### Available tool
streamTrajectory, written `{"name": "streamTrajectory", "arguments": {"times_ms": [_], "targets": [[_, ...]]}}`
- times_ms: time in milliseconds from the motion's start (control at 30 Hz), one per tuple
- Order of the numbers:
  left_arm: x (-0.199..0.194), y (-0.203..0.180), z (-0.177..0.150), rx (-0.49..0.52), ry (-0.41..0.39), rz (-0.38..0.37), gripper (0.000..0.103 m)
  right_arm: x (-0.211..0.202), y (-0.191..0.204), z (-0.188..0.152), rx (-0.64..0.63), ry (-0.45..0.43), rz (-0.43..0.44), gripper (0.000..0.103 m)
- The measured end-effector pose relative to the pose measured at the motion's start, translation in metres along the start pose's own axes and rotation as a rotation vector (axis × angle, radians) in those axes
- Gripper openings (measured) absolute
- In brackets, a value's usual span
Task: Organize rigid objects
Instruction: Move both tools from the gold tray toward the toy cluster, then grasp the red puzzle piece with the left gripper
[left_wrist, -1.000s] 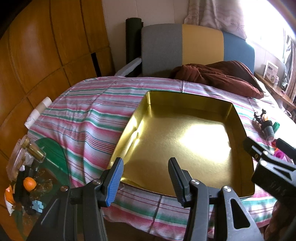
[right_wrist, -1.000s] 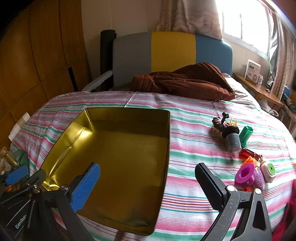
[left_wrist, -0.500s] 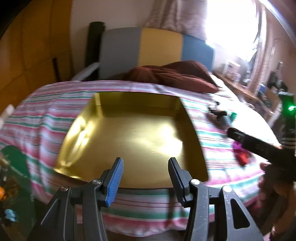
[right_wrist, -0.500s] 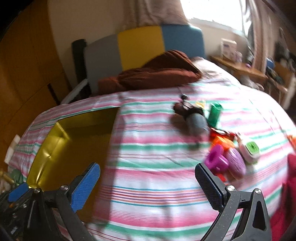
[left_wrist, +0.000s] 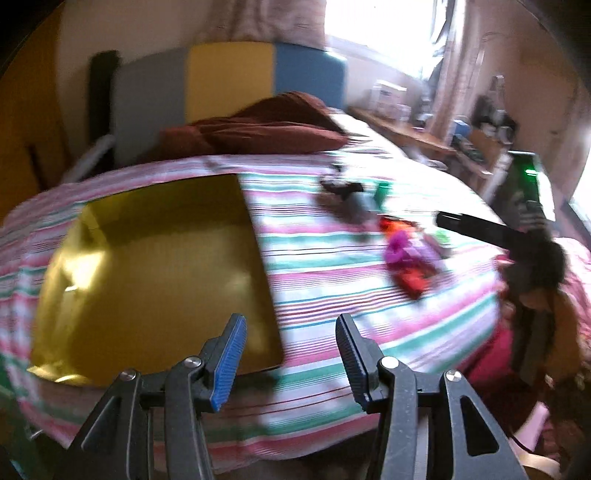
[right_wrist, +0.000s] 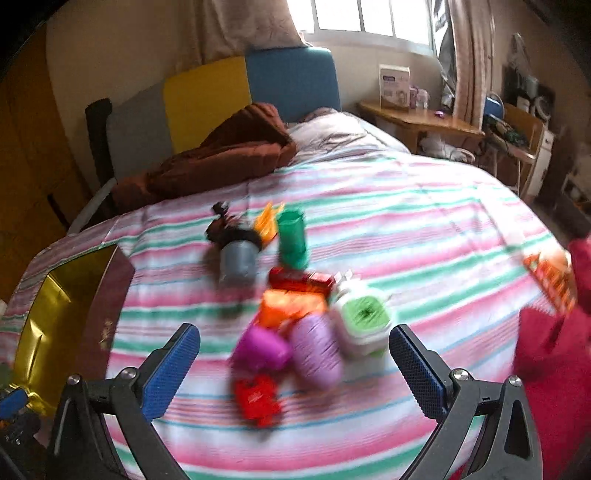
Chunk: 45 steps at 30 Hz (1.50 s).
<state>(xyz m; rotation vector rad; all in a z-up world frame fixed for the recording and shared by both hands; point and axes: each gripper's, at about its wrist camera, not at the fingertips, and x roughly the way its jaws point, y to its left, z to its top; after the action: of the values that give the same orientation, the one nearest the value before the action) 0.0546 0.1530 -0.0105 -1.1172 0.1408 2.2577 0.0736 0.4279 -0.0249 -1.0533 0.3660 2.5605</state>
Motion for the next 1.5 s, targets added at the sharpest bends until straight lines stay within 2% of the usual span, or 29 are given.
{"name": "streamTrajectory", "arguments": {"times_ms": [100, 200, 333, 400, 467, 600, 733, 800, 933, 1067, 1200, 1367, 1500], "targets": [[0.018, -0.017, 0.013, -0.006, 0.049, -0.120, 0.051, 0.008, -0.013, 0.014, -0.062, -0.009, 0.024, 0.103], [0.037, -0.032, 0.019, -0.029, 0.111, -0.179, 0.061, 0.015, -0.019, 0.017, -0.111, -0.011, 0.040, 0.103], [0.060, -0.052, 0.023, -0.041, 0.145, -0.235, 0.063, 0.030, -0.030, 0.015, -0.038, 0.054, 0.027, 0.103], [0.072, -0.065, 0.024, -0.028, 0.141, -0.233, 0.065, 0.030, -0.035, 0.016, -0.011, 0.049, 0.036, 0.103], [0.087, -0.078, 0.027, -0.008, 0.151, -0.214, 0.065, 0.028, -0.040, 0.017, 0.003, 0.030, 0.008, 0.103], [0.114, -0.101, 0.030, 0.025, 0.190, -0.204, 0.064, 0.024, -0.062, 0.020, 0.114, 0.011, 0.005, 0.103], [0.128, -0.123, 0.036, 0.069, 0.159, -0.208, 0.063, 0.024, -0.081, 0.021, 0.216, 0.024, 0.047, 0.103], [0.136, -0.130, 0.040, 0.058, 0.145, -0.202, 0.063, 0.025, -0.083, 0.021, 0.233, 0.029, 0.052, 0.103], [0.157, -0.135, 0.039, 0.016, 0.181, -0.182, 0.061, 0.023, -0.086, 0.021, 0.245, 0.028, 0.063, 0.103], [0.169, -0.138, 0.028, 0.063, 0.173, -0.110, 0.049, 0.023, -0.082, 0.022, 0.228, 0.025, 0.058, 0.103], [0.160, -0.136, 0.019, 0.120, 0.106, -0.122, 0.049, 0.022, -0.080, 0.022, 0.214, 0.023, 0.058, 0.103], [0.156, -0.119, 0.016, 0.105, 0.081, -0.180, 0.048, 0.021, -0.076, 0.022, 0.193, 0.019, 0.068, 0.103], [0.149, -0.114, 0.011, 0.143, 0.059, -0.177, 0.048, 0.021, -0.070, 0.021, 0.168, 0.020, 0.078, 0.103]]}}
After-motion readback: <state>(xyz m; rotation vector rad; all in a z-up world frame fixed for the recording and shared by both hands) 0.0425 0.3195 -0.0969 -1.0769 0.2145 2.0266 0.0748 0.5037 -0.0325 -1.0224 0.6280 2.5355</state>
